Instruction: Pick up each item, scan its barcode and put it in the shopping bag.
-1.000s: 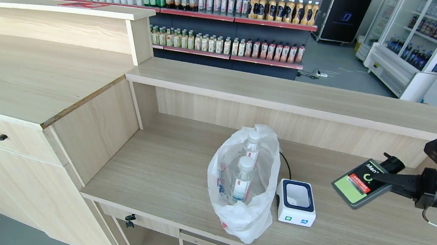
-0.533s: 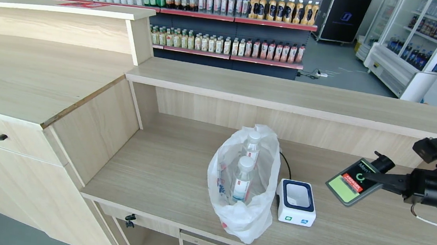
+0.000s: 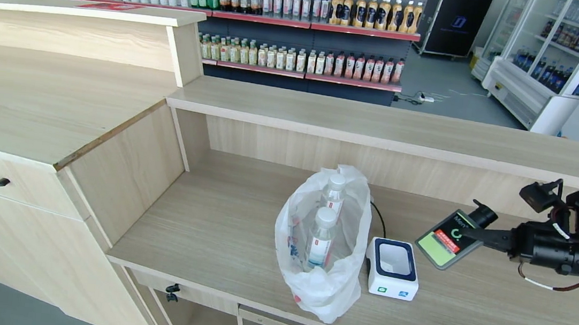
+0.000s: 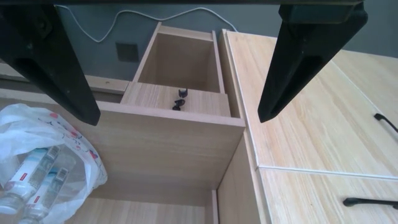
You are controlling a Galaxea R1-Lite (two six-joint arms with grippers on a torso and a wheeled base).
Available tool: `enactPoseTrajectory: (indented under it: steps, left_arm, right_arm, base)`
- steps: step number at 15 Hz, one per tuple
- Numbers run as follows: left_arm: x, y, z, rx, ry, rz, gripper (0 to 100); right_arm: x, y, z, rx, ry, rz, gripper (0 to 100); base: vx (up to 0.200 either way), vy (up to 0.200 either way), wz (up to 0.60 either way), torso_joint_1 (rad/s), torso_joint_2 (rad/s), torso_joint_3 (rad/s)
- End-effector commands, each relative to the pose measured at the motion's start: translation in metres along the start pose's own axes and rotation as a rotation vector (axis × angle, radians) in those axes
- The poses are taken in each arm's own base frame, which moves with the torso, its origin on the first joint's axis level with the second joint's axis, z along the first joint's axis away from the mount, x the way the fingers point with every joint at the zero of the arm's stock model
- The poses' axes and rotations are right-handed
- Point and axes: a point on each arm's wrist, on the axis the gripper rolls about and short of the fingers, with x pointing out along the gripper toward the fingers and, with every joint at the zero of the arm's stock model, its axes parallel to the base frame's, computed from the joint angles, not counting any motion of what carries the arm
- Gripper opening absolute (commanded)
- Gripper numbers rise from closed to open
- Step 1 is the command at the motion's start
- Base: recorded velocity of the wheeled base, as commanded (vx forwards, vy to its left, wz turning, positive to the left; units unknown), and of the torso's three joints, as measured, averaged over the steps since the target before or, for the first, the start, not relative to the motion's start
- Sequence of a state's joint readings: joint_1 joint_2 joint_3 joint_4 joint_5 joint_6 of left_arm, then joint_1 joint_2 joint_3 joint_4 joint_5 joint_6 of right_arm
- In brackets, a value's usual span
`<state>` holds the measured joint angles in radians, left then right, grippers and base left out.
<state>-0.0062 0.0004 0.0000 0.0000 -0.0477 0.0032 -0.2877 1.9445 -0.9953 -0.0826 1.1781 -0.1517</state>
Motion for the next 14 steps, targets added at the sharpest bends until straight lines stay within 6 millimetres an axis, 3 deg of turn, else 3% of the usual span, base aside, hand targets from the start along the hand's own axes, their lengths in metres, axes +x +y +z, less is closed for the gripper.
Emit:
enactPoseTrajectory:
  steps: [1, 14]
  left_arm:
    - [0.0001, 0.0, 0.0, 0.0, 0.001, 0.0, 100]
    - [0.0001, 0.0, 0.0, 0.0, 0.001, 0.0, 100]
  right_arm:
    - [0.0076, -0.0063, -0.0048, -0.006, 0.019, 0.012, 0]
    - [0.0086, -0.0084, -0.0072, -0.01, 0.023, 0.013, 0]
  base:
    - [0.0, 0.0, 0.0, 0.0, 0.0, 0.0]
    - [0.0, 0.0, 0.0, 0.0, 0.0, 0.0]
